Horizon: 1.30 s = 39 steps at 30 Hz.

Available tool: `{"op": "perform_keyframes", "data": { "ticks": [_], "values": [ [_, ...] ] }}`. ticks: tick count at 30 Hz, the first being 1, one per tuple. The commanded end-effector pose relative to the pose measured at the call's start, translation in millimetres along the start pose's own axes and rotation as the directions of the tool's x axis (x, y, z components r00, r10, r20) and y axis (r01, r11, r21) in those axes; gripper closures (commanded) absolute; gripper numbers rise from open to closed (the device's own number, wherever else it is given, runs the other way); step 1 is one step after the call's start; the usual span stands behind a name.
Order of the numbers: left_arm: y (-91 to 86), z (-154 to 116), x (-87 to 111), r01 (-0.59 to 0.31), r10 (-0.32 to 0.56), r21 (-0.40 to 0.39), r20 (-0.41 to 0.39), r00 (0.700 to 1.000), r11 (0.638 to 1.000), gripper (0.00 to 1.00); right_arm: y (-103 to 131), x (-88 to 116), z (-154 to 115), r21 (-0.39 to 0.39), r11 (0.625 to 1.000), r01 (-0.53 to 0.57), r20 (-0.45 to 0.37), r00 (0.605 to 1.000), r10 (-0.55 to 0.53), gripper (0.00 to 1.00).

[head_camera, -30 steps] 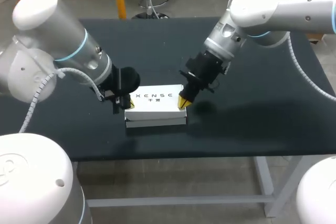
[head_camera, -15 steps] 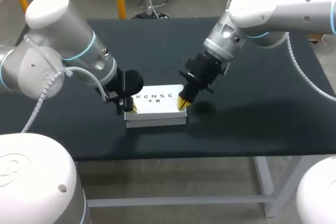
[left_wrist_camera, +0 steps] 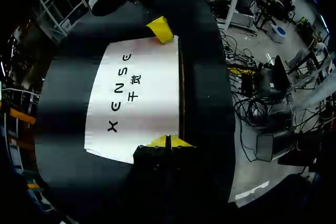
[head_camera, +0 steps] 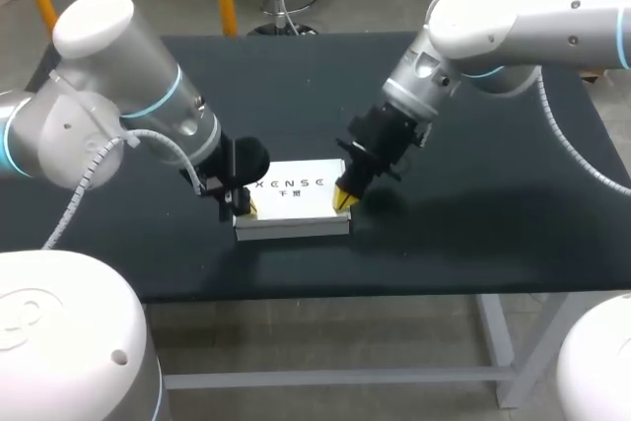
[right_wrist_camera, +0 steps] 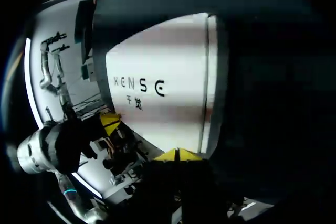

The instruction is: Assemble the packaging by folding the flat box into shape, placing the metal phone stand inside, and closing the box properly

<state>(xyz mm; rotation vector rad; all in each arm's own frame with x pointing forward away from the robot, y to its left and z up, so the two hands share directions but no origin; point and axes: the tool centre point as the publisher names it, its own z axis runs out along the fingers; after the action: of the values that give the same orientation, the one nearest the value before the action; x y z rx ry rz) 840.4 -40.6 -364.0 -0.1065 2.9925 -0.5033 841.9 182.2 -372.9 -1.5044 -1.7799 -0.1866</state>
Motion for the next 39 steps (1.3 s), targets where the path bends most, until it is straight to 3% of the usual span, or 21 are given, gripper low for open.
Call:
{"op": "perform_keyframes", "data": {
  "ticks": [1, 12, 19, 23, 39],
  "values": [
    [4.7, 13, -1.9, 0.006, -0.006, 0.002, -0.005, 1.000, 1.000, 1.00, 7, -7, 5, 0.015, 1.000, -0.003, -0.012, 1.000, 0.003, 1.00],
    [9.8, 18, 0.1, 0.021, -0.020, 0.023, -0.023, 1.000, 1.000, 1.00, 8, -9, 6, 0.019, 1.000, -0.004, -0.029, 1.000, 0.005, 1.00],
    [1.5, -11, 3.1, -0.015, 0.012, 0.043, 0.058, 0.998, 0.999, 1.00, -10, 10, -9, -0.050, 0.998, 0.050, -0.007, 0.999, -0.050, 1.00],
    [0.4, -15, 0.5, -0.020, 0.017, 0.042, 0.070, 0.997, 0.999, 1.00, -12, 13, -9, -0.054, 0.997, 0.056, -0.003, 0.998, -0.056, 1.00],
    [14.0, 22, -8.3, 0.027, -0.026, 0.046, -0.018, 0.999, 0.999, 1.00, 6, -6, 8, -0.001, 1.000, 0.011, -0.025, 1.000, -0.011, 1.00]
  ]
}}
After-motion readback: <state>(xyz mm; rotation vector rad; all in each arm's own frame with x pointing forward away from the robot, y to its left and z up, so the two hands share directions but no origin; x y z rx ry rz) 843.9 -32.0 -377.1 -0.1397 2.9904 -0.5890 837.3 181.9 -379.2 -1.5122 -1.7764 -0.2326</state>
